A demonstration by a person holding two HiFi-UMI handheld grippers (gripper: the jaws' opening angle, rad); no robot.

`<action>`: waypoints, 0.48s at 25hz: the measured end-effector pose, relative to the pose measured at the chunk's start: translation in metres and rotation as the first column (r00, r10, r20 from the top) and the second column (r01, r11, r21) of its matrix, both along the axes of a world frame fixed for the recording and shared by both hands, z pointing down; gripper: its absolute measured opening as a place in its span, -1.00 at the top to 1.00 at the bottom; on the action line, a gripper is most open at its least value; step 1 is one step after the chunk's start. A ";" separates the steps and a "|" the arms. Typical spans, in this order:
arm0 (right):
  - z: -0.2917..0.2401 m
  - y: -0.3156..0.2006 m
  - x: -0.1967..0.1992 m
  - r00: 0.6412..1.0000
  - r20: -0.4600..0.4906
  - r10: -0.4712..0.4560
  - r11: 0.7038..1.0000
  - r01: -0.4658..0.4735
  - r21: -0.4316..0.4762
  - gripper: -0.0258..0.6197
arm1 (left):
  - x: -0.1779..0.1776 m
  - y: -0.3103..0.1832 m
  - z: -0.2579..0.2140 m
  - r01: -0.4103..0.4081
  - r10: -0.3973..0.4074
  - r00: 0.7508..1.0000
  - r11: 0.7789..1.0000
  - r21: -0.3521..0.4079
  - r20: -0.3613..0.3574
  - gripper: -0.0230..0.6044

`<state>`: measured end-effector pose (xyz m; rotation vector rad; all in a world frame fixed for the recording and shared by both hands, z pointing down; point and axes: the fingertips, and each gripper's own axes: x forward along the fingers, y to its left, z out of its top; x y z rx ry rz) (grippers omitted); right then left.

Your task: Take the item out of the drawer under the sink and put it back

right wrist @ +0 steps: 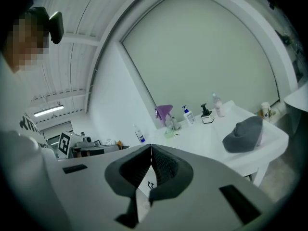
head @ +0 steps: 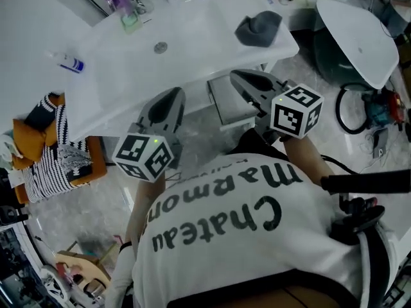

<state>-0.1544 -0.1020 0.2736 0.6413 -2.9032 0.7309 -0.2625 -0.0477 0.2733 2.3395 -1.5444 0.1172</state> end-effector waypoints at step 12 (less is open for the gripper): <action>0.040 0.000 -0.011 0.996 -0.081 -0.022 0.996 0.015 -0.084 0.89 | -0.042 0.075 0.068 0.188 -0.193 0.981 0.974 -0.123 -0.029 0.88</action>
